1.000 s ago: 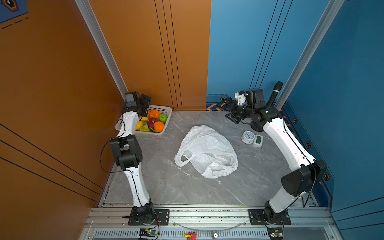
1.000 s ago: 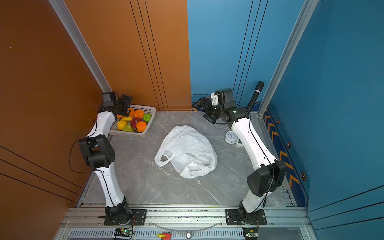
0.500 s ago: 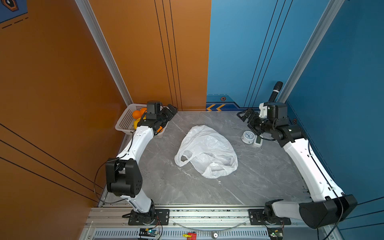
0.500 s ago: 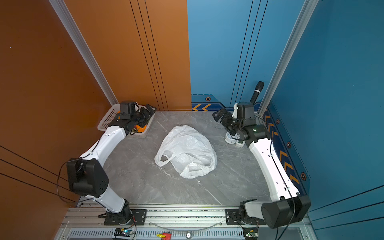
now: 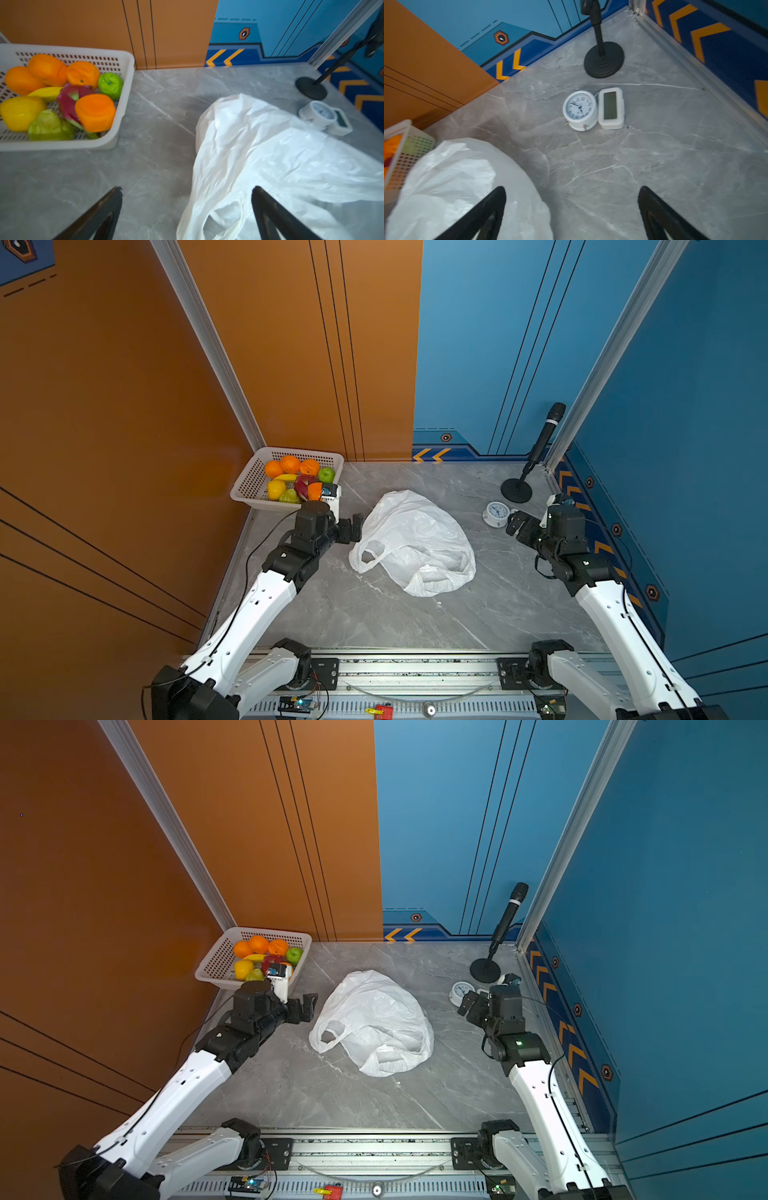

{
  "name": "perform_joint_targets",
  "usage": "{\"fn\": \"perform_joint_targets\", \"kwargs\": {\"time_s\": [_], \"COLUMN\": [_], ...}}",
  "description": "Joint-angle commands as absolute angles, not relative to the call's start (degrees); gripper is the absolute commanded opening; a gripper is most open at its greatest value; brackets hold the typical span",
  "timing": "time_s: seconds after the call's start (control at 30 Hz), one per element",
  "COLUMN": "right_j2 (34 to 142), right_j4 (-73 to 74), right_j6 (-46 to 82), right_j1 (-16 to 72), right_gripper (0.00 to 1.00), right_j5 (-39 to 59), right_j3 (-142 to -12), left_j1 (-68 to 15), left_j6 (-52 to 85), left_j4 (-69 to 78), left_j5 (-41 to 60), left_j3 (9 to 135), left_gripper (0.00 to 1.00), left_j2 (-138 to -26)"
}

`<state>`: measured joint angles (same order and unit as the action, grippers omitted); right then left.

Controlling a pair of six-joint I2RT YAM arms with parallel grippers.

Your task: Untie the knot of the plastic bag and take out the fruit

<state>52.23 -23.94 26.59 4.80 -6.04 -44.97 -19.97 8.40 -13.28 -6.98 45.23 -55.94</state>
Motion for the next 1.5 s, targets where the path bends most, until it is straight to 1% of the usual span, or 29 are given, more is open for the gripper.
{"fn": "perform_joint_targets", "kwargs": {"time_s": [0.0,0.1,0.17,0.27,0.33,0.37,0.4,0.43,0.53,0.6,0.63,0.67,0.7,0.77,0.83,0.9,1.1,1.47], "right_j2": [51.50,52.72,54.73,59.70,64.20,67.26,69.72,72.19,79.87,85.44,87.77,88.30,88.16,87.65,87.97,87.83,87.72,87.93], "right_j4": [-12.73,-2.27,4.13,12.52,19.46,23.50,21.31,24.05,41.43,43.65,48.08,51.56,51.98,50.12,49.35,48.71,48.60,47.94], "right_j6": [15.10,9.24,6.49,5.08,4.66,4.60,3.92,3.30,6.27,4.47,3.27,2.74,2.81,2.71,3.17,3.07,2.68,3.11], "right_j1": [4.22,3.54,2.64,0.12,-1.39,-2.02,-2.43,-2.63,-2.99,-1.74,0.25,1.21,1.22,1.29,1.16,1.25,2.01,1.24], "right_gripper": [1.00,1.00,1.00,1.00,1.00,1.00,1.00,1.00,1.00,0.99,0.99,0.99,0.99,0.99,1.00,0.99,1.00,0.99], "right_j5": [-15.61,-17.61,-17.47,-14.14,-10.49,-8.34,-5.91,-3.57,0.78,0.65,-2.69,-4.46,-4.27,-4.40,-5.66,-5.74,-7.12,-5.79], "right_j3": [-36.87,-29.65,-25.86,-22.43,-20.78,-20.47,-23.12,-23.66,-22.65,-23.92,-22.95,-21.24,-20.92,-21.36,-22.15,-22.26,-22.30,-22.66], "left_j1": [-19.74,-16.67,-12.81,-4.42,-0.89,0.04,0.51,0.63,0.19,0.43,0.52,0.61,0.67,0.79,0.79,0.08,0.16,0.09], "left_j6": [3.36,1.55,2.03,3.87,4.09,3.55,2.98,1.91,0.03,1.03,0.74,0.49,0.20,-0.01,-0.38,-0.48,-0.13,-0.21], "left_j4": [-10.36,-3.60,0.97,9.31,12.80,14.13,16.04,18.19,25.64,31.97,35.72,36.00,36.13,43.53,47.70,51.07,51.40,51.39], "left_j5": [-17.13,-19.25,-18.13,-10.04,-6.16,-4.95,-4.32,-3.87,-4.25,-4.43,-3.26,-2.32,-1.69,-0.26,0.65,-1.50,-1.83,-1.95], "left_j3": [38.24,31.22,28.00,25.02,25.36,26.03,26.52,26.96,27.47,26.98,26.44,26.67,26.59,24.18,23.30,22.49,22.12,22.09], "left_gripper": [0.98,0.98,0.98,0.97,0.97,0.97,0.97,0.97,0.97,0.97,0.98,0.98,0.98,0.98,0.97,0.97,0.97,0.97], "left_j2": [-51.39,-49.34,-50.02,-54.25,-58.73,-61.37,-64.00,-66.32,-73.33,-76.93,-78.67,-79.99,-81.02,-84.56,-87.97,-89.37,-89.25,-89.20]}}
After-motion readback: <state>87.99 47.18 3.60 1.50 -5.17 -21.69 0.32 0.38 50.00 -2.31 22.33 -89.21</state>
